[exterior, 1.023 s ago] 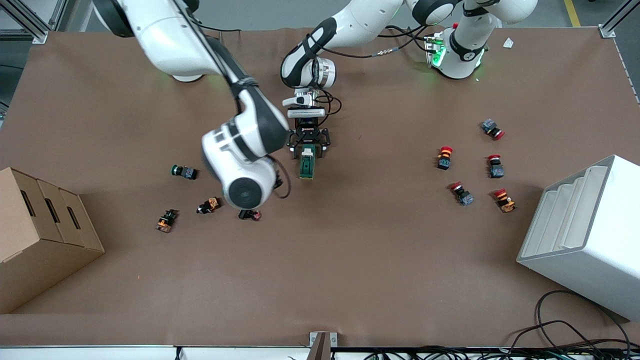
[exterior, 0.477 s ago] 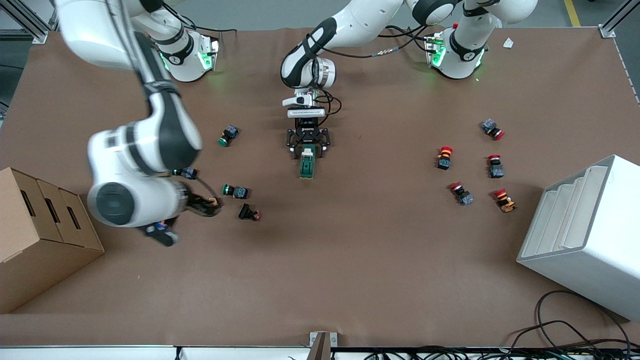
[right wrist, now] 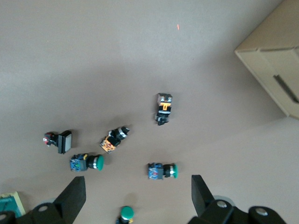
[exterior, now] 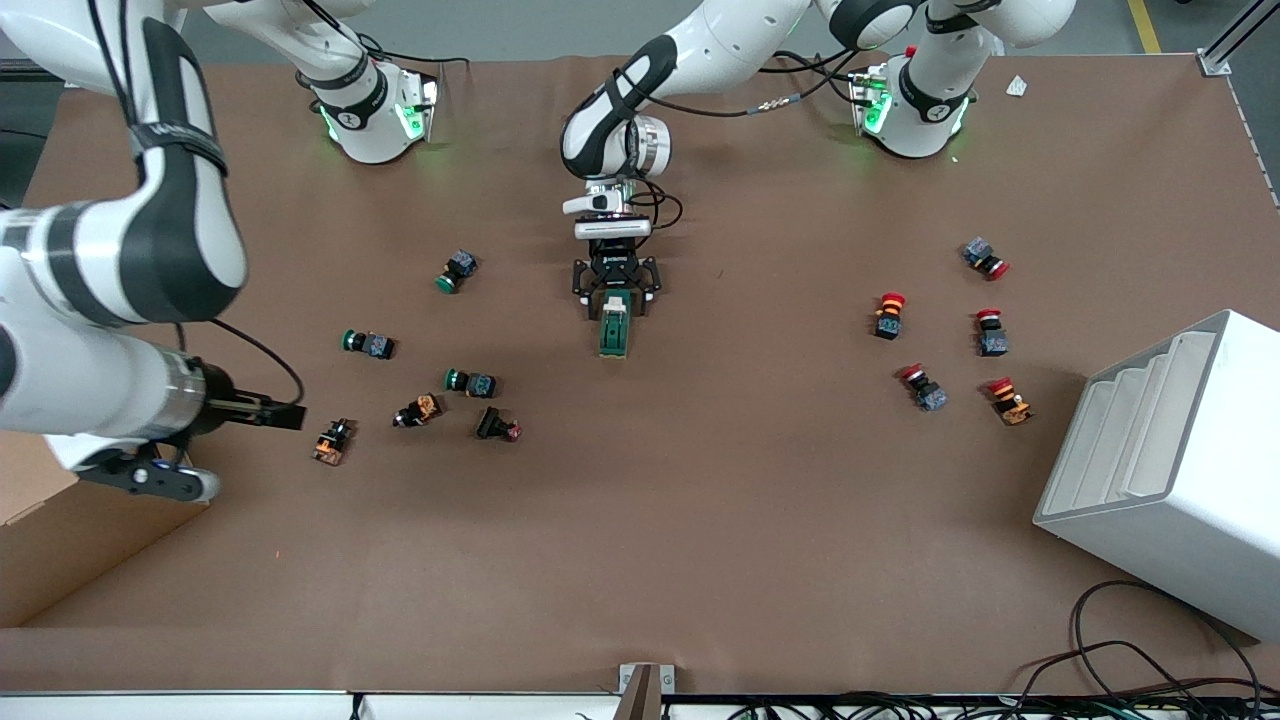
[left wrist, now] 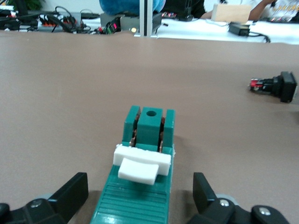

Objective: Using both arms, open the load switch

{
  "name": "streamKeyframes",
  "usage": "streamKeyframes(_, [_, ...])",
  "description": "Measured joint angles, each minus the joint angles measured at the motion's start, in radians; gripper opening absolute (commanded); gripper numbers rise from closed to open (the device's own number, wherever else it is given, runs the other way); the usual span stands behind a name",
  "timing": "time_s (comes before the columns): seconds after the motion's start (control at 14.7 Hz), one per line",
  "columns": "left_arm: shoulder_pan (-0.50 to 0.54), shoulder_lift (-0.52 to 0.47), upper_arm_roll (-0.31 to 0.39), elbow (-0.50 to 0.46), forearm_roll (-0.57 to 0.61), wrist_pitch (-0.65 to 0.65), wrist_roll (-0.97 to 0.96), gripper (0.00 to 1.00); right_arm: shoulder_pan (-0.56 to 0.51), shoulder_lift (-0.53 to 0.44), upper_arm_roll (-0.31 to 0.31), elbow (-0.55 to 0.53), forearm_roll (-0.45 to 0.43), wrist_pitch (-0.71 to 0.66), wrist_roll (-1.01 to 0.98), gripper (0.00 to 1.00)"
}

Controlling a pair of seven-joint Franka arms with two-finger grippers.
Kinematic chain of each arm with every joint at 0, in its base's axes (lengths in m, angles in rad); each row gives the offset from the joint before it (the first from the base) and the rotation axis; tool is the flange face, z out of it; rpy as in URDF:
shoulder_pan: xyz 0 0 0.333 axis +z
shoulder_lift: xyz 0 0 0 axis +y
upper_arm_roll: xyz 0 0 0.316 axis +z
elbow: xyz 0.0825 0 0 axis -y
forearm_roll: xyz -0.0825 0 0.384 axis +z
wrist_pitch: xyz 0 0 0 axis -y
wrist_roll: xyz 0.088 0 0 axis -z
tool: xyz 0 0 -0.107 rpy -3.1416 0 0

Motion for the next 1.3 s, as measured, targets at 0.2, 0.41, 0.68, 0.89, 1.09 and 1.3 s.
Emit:
streamKeyframes(0.2, [0.012, -0.018, -0.005, 0.015, -0.085, 0.030, 0.058, 1.00, -0.060, -0.034, -0.001, -0.005, -0.002, -0.007, -0.127, 1.00])
streamKeyframes(0.41, [0.019, -0.041, -0.008, 0.050, -0.196, 0.042, 0.159, 1.00, -0.120, -0.066, -0.001, -0.010, -0.002, -0.023, -0.199, 1.00])
streamKeyframes(0.68, [0.020, -0.067, -0.008, 0.138, -0.346, 0.045, 0.296, 1.00, -0.164, -0.091, -0.001, -0.010, -0.003, -0.042, -0.242, 1.00])
streamKeyframes(0.89, [0.042, -0.111, -0.008, 0.207, -0.498, 0.045, 0.456, 1.00, -0.177, -0.092, -0.001, -0.011, -0.004, -0.052, -0.249, 1.00])
streamKeyframes(1.09, [0.112, -0.212, -0.007, 0.233, -0.682, 0.045, 0.685, 1.00, -0.179, -0.092, 0.001, -0.011, -0.004, -0.056, -0.250, 1.00])
streamKeyframes(1.3, [0.200, -0.326, -0.007, 0.244, -0.897, 0.045, 0.904, 1.00, -0.178, -0.092, 0.007, -0.011, -0.004, -0.082, -0.250, 1.00])
